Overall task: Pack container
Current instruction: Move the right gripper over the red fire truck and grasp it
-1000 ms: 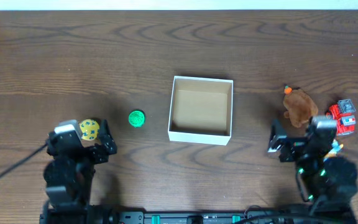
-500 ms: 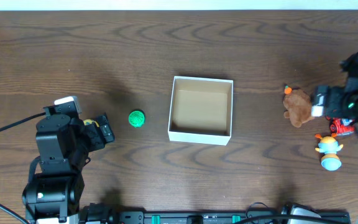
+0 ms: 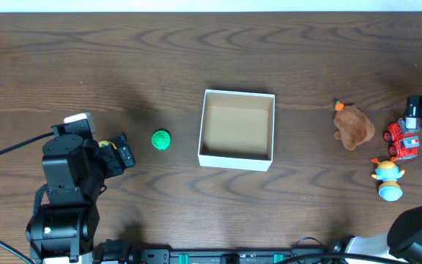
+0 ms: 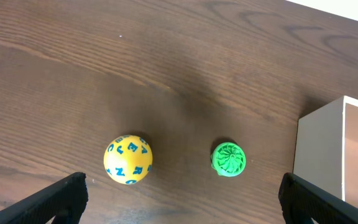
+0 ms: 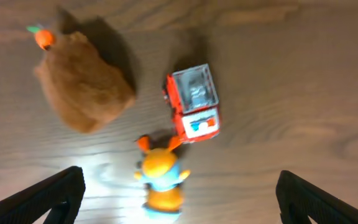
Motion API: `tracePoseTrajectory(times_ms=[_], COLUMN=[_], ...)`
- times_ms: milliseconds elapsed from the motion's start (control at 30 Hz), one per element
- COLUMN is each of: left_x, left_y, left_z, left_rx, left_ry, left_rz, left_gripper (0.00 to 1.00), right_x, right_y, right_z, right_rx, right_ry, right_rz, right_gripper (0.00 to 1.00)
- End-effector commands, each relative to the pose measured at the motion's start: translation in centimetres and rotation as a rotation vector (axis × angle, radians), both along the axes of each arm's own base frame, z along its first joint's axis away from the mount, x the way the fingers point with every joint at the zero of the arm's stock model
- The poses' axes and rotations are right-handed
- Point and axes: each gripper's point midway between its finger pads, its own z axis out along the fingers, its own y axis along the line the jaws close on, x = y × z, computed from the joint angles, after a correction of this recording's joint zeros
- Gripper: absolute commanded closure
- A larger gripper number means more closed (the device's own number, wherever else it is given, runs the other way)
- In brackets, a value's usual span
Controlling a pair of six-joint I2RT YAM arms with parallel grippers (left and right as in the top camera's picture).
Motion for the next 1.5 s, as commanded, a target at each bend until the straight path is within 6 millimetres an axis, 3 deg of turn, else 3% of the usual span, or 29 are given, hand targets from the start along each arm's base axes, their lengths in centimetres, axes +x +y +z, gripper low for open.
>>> tracePoseTrajectory(times_ms=[0,200,433,667,900,1200,1467], left_x=[0.1,0.1,0.1,0.1,0.1,0.2,0.2], left_y=[0.2,0.2,0.2,0.2,0.2,0.2,0.2], left_z=[0.9,0.9,0.9,0.8,0.7,0.6,0.6], left_rx=[0.004,0.004,0.004,0.004,0.003,0.003,0.003], left_ry=[-0.020,-0.019,-0.019,-0.014,-0.009,-0.005,-0.005], left_rz=[0.008,0.008,0.008,0.008,0.008,0.008,0.008], left_gripper=[0.02,0.02,0.02,0.02,0.02,0.02,0.02], right_x=[1.0,3.0,3.4,3.3,3.0,2.2,1.0], right_y=[-1.3,-1.7,-2.9,-4.1,-3.7,-3.5,-3.3], right_z=[-0.1,-3.6,-9.0,-11.9,-14.0,-14.8,-16.2], right_rx=[-0.071,-0.010,0.079,0.170,0.239,0.244,0.236], right_ry=[0.006,0.026,0.107,0.102,0.126,0.165,0.209], right_rz=[0.141,0.151,0.087,0.027,0.020,0.014,0.008], right_gripper=[0.01,0.01,0.01,0.01,0.01,0.01,0.08])
